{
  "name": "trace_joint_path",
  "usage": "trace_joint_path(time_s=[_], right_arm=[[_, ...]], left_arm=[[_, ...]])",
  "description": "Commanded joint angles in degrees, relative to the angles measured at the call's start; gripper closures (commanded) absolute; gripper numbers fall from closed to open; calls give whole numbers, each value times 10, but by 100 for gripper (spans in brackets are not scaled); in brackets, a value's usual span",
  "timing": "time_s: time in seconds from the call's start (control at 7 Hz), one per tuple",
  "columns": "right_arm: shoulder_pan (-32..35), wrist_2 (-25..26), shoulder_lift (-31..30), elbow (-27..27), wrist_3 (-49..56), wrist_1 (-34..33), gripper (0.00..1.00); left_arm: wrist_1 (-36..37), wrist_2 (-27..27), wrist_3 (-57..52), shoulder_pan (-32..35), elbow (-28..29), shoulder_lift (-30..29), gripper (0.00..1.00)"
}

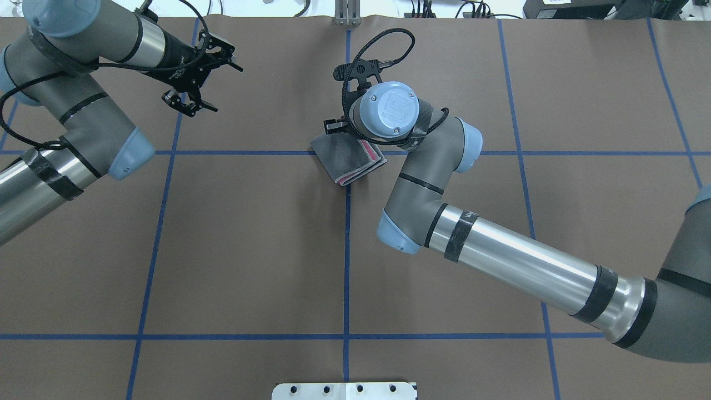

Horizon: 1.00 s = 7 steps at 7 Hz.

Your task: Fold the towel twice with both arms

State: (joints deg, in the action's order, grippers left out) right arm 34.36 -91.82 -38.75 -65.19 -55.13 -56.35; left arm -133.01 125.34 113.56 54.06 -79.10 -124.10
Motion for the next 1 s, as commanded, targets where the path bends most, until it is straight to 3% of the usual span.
trace_joint_path(time_s=[0.0,0.43,0.57,0.71,0.86], right_arm=[[-1,-4,4,12,5,0,52],[-3,-6,4,14,5,0,59],[-3,-6,5,13,5,0,76],[-3,-7,4,14,5,0,100],[-3,-8,4,14,5,0,100]], left_arm=[[0,0,0,0,0,0,1],[0,0,0,0,0,-1,1],[0,0,0,0,0,-1,1],[0,0,0,0,0,-1,1],[0,-1,0,-1,0,0,1]])
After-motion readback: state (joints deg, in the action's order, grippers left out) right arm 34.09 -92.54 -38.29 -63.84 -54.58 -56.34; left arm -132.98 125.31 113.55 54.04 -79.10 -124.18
